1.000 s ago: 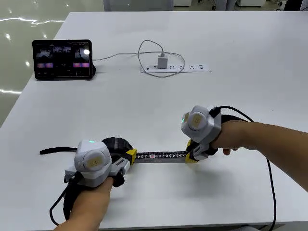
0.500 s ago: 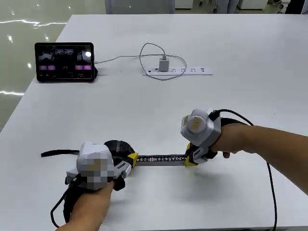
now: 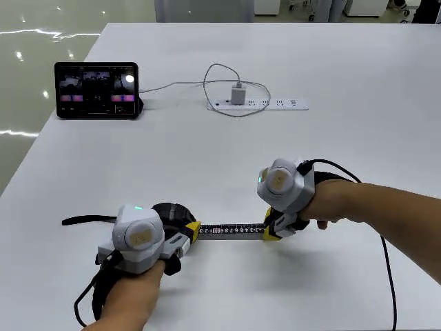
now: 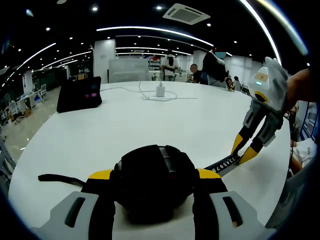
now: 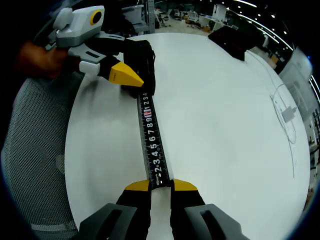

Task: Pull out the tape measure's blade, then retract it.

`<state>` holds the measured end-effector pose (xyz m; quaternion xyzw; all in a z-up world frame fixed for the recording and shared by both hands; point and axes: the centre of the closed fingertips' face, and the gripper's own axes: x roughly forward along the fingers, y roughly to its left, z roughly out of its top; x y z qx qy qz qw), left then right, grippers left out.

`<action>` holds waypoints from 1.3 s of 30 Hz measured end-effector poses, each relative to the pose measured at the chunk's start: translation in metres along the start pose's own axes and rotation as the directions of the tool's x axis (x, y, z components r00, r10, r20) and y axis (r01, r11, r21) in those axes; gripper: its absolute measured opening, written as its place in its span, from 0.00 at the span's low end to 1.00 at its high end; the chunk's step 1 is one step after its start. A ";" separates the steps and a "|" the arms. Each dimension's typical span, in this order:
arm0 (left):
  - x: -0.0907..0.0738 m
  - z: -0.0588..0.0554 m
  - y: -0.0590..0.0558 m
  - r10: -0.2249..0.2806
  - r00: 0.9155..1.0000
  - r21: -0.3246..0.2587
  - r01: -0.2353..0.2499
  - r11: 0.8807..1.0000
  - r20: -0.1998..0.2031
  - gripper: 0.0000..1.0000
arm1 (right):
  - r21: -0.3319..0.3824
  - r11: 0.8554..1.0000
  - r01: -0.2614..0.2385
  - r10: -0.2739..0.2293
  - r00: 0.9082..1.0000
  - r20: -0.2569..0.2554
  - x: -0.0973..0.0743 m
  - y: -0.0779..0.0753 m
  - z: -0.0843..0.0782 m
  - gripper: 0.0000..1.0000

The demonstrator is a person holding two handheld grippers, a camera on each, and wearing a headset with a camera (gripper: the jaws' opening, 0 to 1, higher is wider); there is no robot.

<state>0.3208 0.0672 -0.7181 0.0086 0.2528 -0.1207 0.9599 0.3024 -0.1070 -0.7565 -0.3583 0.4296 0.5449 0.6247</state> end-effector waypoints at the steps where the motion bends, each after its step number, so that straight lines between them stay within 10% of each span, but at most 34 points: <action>1: 0.000 0.000 0.000 0.000 1.000 0.000 0.000 1.000 0.000 0.58 | 0.000 1.000 0.000 0.000 1.000 0.001 0.000 0.000 0.001 0.11; 30: 0.000 0.000 0.000 -0.005 1.000 -0.003 0.005 1.000 -0.003 0.58 | 0.011 1.000 -0.006 0.006 1.000 0.009 0.003 0.002 0.011 0.11; 39: 0.000 0.000 0.000 -0.007 1.000 -0.002 0.007 1.000 -0.002 0.59 | -0.086 0.996 -0.013 0.016 0.999 0.032 0.005 0.004 0.014 0.11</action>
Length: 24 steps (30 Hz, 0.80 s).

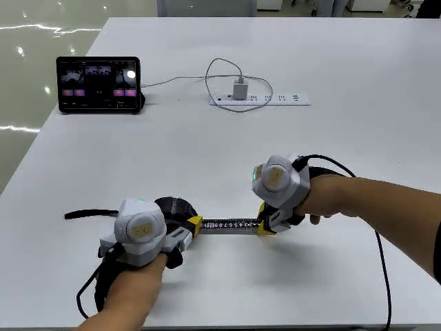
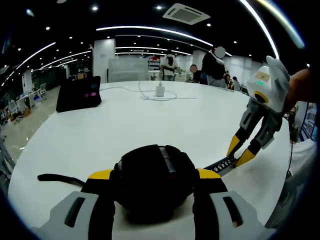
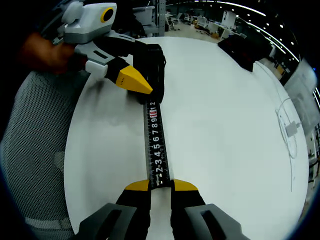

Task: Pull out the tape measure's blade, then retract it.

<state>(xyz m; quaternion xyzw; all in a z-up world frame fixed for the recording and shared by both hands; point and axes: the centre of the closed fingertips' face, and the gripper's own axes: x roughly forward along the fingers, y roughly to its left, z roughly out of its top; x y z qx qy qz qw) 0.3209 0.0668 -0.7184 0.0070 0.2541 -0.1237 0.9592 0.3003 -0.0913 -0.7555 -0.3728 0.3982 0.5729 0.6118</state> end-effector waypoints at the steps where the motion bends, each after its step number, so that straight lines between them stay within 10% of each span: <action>1: 0.000 0.000 0.000 0.000 1.000 -0.001 0.000 1.000 0.000 0.59 | 0.001 1.000 -0.001 0.001 1.000 0.003 0.000 0.000 0.000 0.11; 24: 0.000 0.000 0.000 -0.002 1.000 -0.006 0.002 1.000 0.000 0.59 | 0.021 1.000 0.004 -0.005 1.000 0.028 0.005 0.000 0.011 0.11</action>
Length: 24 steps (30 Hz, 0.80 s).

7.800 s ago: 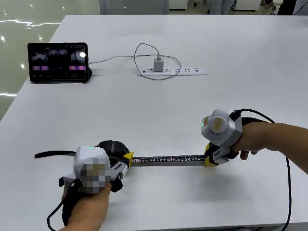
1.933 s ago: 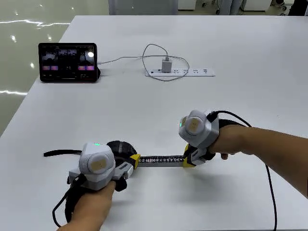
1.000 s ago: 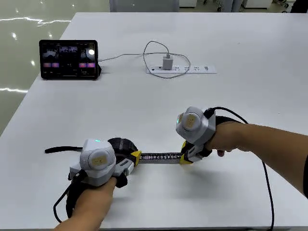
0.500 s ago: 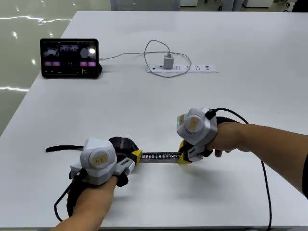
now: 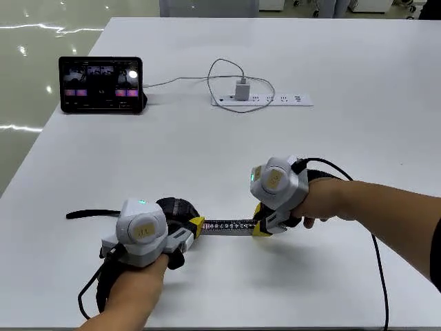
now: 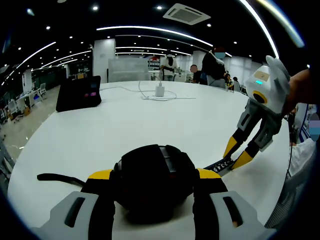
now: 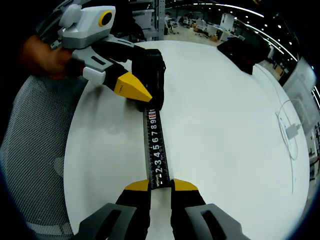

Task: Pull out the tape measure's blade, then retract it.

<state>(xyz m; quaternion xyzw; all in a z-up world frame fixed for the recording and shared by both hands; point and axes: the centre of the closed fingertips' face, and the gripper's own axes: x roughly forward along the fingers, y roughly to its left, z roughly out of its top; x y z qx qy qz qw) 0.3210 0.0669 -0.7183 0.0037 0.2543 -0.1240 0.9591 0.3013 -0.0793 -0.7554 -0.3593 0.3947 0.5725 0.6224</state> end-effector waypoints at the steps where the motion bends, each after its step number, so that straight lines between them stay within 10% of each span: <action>1: 0.000 0.000 0.000 0.000 1.000 0.000 0.000 1.000 0.001 0.59 | 0.004 1.000 -0.001 0.001 1.000 0.000 0.000 0.000 0.000 0.11; 24: 0.000 0.000 0.000 -0.008 1.000 -0.012 0.008 1.000 0.000 0.59 | 0.024 1.000 -0.008 0.007 1.000 0.028 0.004 0.000 0.008 0.11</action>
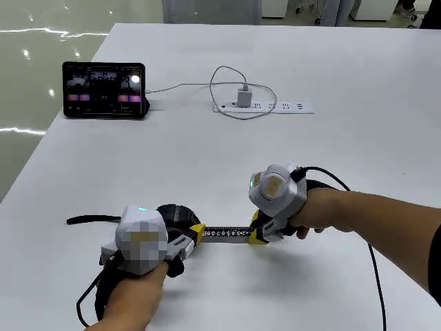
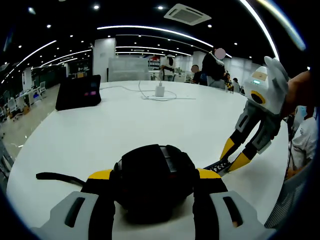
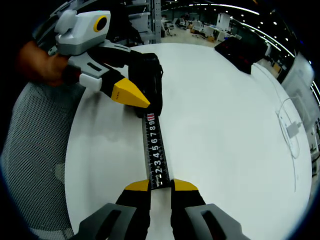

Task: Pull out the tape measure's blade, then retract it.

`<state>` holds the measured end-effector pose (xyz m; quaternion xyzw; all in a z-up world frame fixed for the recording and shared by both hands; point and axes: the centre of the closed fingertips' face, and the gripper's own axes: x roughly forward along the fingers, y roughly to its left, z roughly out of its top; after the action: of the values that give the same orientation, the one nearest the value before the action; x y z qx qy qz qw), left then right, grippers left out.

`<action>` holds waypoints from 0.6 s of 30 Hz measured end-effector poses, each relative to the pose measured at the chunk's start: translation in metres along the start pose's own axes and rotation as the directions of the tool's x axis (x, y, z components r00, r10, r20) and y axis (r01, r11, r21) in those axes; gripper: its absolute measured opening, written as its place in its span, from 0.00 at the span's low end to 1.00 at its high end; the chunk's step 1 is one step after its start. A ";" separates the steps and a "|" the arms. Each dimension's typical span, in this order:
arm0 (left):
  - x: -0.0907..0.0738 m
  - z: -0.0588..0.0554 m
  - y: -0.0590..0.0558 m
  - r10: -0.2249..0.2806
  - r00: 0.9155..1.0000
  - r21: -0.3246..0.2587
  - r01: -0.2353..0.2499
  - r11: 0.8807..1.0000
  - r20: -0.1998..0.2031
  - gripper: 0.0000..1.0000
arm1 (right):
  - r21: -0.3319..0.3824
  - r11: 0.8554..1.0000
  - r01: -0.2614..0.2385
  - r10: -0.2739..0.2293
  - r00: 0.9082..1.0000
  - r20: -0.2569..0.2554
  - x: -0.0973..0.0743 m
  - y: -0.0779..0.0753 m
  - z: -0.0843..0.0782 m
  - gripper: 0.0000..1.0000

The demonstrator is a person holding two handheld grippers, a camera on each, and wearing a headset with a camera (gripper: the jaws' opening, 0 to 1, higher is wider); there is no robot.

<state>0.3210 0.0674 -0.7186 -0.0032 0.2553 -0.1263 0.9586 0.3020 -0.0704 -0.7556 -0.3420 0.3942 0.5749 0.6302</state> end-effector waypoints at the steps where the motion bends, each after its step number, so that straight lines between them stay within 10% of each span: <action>1: 0.000 0.000 0.000 0.000 1.000 0.001 0.000 1.000 0.000 0.59 | 0.000 1.000 0.000 0.000 1.000 0.000 0.000 0.000 0.000 0.11; 18: 0.000 0.000 0.000 -0.004 1.000 -0.008 0.004 1.000 0.001 0.59 | 0.007 1.000 -0.002 0.002 1.000 0.012 0.004 0.002 0.007 0.11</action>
<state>0.3206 0.0677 -0.7189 -0.0075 0.2554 -0.1274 0.9584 0.3010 -0.0622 -0.7560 -0.3361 0.3927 0.5760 0.6332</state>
